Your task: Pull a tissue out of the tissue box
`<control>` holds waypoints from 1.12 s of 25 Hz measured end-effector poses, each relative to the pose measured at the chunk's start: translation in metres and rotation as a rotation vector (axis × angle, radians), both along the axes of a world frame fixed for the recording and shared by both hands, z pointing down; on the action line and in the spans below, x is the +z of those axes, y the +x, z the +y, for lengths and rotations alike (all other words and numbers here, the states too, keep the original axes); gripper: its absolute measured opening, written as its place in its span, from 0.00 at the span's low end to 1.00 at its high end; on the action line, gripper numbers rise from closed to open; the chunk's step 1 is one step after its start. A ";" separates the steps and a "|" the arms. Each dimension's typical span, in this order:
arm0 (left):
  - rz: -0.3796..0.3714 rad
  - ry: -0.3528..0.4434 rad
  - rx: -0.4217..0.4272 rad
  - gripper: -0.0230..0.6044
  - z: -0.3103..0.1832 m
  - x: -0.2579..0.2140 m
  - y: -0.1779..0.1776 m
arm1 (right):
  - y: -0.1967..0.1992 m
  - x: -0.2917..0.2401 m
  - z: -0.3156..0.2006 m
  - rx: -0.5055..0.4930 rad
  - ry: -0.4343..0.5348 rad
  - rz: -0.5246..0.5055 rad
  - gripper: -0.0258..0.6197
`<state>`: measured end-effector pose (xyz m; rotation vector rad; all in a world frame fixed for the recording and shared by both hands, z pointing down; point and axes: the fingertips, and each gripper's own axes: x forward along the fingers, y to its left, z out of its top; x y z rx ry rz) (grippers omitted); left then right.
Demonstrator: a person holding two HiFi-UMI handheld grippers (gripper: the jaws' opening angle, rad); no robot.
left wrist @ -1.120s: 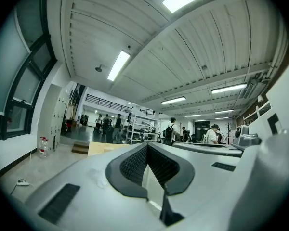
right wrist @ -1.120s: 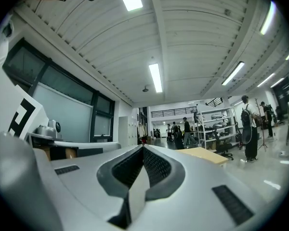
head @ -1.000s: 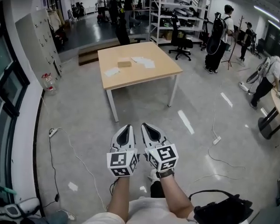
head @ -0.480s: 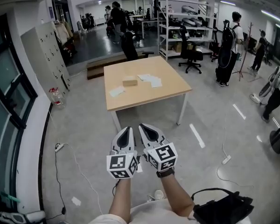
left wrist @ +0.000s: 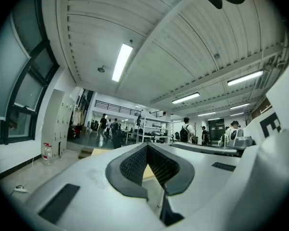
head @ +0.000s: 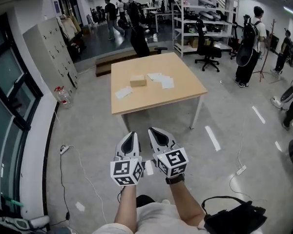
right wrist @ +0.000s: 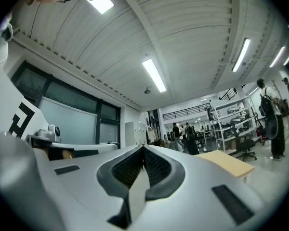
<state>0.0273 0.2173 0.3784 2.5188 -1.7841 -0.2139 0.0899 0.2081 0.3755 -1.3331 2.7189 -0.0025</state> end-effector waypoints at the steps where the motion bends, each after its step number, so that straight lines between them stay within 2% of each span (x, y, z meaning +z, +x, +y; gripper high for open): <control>1: 0.003 -0.010 -0.003 0.04 -0.006 0.003 0.002 | 0.003 0.005 -0.006 -0.001 -0.010 0.005 0.04; 8: 0.014 -0.010 0.032 0.04 -0.060 0.009 0.020 | 0.019 0.016 -0.055 0.026 -0.017 0.024 0.04; 11: 0.041 -0.031 0.054 0.04 -0.085 0.017 0.019 | 0.024 0.021 -0.082 0.059 -0.026 0.027 0.04; 14: 0.032 -0.016 0.070 0.04 -0.120 0.011 0.014 | 0.022 0.023 -0.112 0.080 -0.036 0.045 0.04; 21: 0.021 0.008 0.109 0.04 -0.210 -0.002 0.001 | -0.015 0.005 -0.199 0.071 -0.005 0.064 0.04; 28: 0.046 0.010 0.067 0.04 -0.298 -0.012 -0.051 | -0.067 -0.002 -0.279 0.036 0.008 0.097 0.04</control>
